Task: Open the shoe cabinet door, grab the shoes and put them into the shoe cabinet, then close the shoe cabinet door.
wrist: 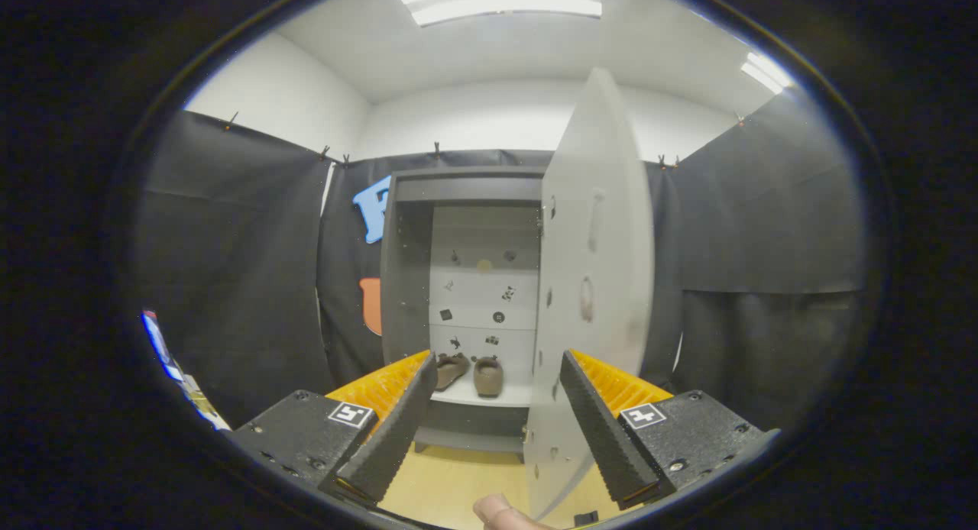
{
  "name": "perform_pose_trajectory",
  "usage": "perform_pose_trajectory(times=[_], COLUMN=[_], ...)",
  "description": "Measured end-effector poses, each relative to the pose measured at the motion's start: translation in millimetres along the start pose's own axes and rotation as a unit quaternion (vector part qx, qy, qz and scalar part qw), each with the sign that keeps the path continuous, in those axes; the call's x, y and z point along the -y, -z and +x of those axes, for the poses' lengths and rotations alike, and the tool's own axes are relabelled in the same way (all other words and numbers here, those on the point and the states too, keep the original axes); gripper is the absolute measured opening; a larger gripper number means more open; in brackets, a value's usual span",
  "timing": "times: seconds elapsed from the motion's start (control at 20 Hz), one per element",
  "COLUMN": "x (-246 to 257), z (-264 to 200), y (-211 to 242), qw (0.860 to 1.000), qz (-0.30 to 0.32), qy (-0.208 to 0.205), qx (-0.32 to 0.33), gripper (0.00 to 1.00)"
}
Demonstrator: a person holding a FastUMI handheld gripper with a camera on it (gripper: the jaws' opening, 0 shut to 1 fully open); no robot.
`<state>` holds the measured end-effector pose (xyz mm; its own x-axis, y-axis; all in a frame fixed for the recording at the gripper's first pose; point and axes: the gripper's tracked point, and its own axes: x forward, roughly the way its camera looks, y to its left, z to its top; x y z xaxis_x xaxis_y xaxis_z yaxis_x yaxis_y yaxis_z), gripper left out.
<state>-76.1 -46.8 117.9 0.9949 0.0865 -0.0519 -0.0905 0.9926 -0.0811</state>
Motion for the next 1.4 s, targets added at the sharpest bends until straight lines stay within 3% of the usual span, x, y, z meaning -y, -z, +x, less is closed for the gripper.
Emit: perform_pose_trajectory(times=[0.25, 0.55, 1.0, 1.3, 1.4], x=[69.7, 140.1, 215.5, 224.7, 209.6], z=[-52.6, -66.0, 9.5, 50.8, 58.9], y=[1.0, 22.2, 73.3, 88.4, 90.4], qw=[0.999, 0.998, 0.993, 0.994, 0.996], qz=[-0.006, -0.032, -0.050, -0.035, -0.028], qy=[0.034, 0.060, 0.080, 0.082, 0.063], qx=[0.005, -0.013, -0.066, -0.061, -0.058], gripper=[1.00, 1.00, 1.00, 1.00, 1.00])
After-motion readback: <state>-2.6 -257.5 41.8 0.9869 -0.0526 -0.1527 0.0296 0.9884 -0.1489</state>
